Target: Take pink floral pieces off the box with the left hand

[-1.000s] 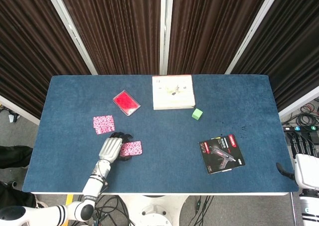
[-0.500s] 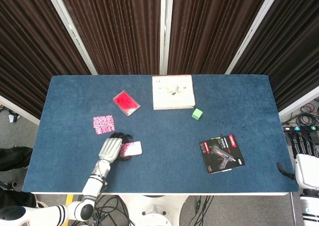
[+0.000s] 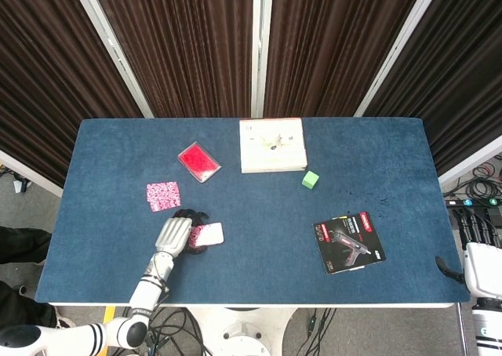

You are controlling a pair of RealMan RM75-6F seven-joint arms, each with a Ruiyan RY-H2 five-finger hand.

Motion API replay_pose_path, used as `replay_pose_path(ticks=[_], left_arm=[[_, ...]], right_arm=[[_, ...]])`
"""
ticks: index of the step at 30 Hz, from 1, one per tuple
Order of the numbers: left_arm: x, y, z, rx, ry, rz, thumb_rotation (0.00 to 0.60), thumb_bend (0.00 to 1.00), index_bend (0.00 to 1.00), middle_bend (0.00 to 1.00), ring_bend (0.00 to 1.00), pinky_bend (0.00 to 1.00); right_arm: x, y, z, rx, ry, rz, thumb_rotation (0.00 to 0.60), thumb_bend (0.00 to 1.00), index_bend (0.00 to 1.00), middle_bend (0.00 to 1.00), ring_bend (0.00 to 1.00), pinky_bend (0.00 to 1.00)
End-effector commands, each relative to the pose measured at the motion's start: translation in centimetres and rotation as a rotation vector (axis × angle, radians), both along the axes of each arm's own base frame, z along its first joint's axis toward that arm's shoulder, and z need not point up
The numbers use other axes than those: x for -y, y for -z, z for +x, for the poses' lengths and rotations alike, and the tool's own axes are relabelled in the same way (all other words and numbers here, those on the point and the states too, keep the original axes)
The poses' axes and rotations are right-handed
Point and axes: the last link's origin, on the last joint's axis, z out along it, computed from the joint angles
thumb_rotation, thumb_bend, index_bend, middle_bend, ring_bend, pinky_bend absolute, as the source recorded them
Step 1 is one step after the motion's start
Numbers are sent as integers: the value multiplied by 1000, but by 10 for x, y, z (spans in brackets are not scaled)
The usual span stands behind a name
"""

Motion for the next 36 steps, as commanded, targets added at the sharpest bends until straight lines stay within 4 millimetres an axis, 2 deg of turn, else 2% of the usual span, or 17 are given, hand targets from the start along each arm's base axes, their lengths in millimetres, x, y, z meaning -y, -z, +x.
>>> replay_pose_path(ticks=[1, 30, 36], left_arm=[[0, 0, 0, 4, 1, 0, 600, 245, 270, 437, 174, 156], [1, 1, -2, 2, 10, -10, 600, 218, 260, 379, 170, 155], [1, 0, -2, 15, 9, 1, 600, 228, 308, 445, 184, 155]], right_arm=[[0, 0, 0, 0, -1, -1, 600, 139, 0, 0, 0, 0], [0, 0, -1, 10, 3, 6, 600, 139, 0, 0, 0, 0], [1, -1, -1, 13, 6, 7, 600, 138, 0, 0, 0, 0]])
